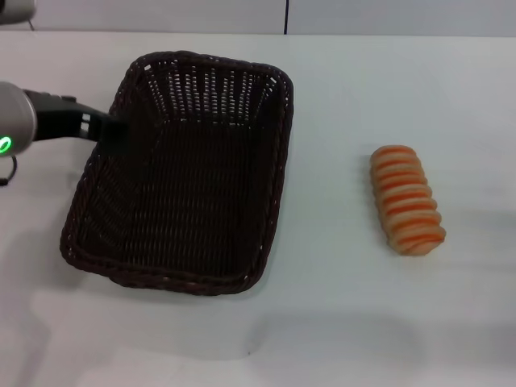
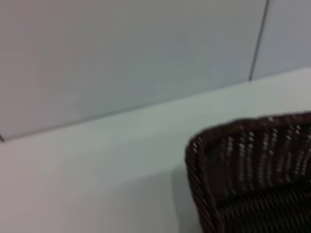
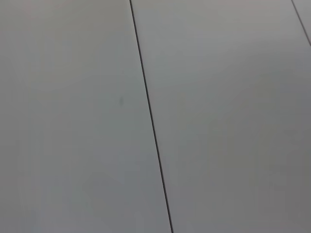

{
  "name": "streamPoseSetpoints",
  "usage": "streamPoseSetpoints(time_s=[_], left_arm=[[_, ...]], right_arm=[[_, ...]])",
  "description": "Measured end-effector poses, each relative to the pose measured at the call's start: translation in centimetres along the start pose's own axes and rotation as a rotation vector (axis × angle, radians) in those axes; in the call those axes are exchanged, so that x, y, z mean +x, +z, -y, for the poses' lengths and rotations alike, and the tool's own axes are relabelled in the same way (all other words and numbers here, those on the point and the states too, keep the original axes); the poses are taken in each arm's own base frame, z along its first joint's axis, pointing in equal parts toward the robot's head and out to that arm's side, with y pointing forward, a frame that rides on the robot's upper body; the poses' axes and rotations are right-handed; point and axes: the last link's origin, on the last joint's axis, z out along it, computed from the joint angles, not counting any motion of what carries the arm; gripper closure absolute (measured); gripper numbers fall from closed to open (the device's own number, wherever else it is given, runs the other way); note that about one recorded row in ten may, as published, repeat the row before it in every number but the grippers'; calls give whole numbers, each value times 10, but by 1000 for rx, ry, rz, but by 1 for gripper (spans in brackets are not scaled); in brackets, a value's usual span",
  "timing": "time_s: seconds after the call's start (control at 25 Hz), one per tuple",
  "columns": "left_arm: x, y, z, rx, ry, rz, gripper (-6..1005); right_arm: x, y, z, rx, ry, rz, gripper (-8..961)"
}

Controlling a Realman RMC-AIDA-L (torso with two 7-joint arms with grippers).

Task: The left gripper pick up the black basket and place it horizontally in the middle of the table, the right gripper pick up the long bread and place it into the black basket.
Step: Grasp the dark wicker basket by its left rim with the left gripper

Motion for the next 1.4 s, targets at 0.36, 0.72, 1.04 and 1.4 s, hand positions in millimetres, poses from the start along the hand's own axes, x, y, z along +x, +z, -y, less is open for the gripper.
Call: streamPoseSetpoints(time_s=[0.36, 0.72, 1.04, 1.4], left_arm=[[-13, 19, 3, -7, -35, 39, 213], [-18, 28, 0, -25, -49, 70, 219], [-19, 35, -1, -37, -15, 104, 333], [-2, 29, -3, -229, 139, 97, 593]], right_arm=[[0, 2, 0, -3, -3, -2, 120], [1, 2, 0, -3, -3, -3, 121], [1, 2, 0, -8, -6, -5, 120], [1, 2, 0, -10, -6, -3, 121]])
